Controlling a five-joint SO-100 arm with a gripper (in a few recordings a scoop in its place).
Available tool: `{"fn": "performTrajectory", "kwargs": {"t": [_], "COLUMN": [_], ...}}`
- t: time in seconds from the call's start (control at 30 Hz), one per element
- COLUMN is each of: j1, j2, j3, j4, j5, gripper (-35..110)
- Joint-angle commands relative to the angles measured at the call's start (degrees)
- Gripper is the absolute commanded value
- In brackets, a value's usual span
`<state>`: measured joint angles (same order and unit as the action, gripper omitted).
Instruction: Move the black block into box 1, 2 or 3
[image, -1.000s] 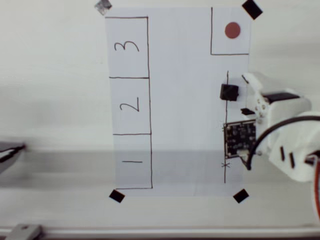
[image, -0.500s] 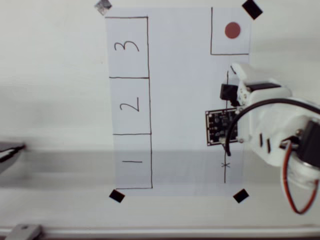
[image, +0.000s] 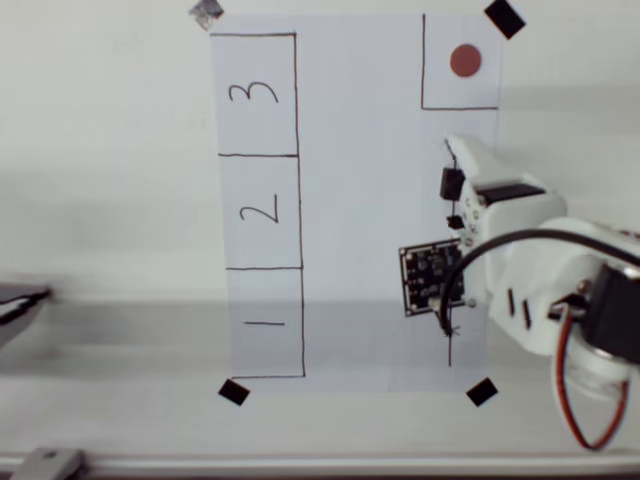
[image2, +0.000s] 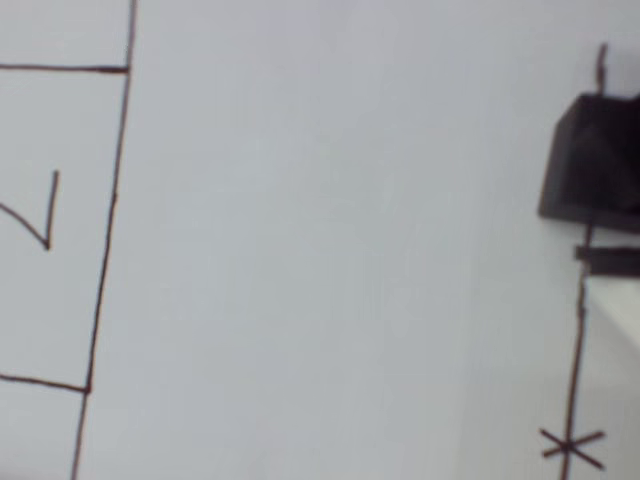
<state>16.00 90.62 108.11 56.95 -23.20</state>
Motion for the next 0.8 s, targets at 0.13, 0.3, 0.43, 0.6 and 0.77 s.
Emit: {"fn": "performTrajectory", "kwargs": {"t": [0.13, 0.3, 0.43, 0.6, 0.77], "j1": [0.7, 1.0, 1.2, 1.8, 1.8], "j2": [0.4, 0.4, 0.4, -1.1, -2.4], "j3": [2.6, 4.8, 6.1, 6.8, 7.3], "j4": [-2.3, -4.1, -5.1, -6.4, -8.6], "j5": [-2.4, -3.7, -4.4, -5.4, -5.3], "gripper": [33, 33, 33, 33, 33]}}
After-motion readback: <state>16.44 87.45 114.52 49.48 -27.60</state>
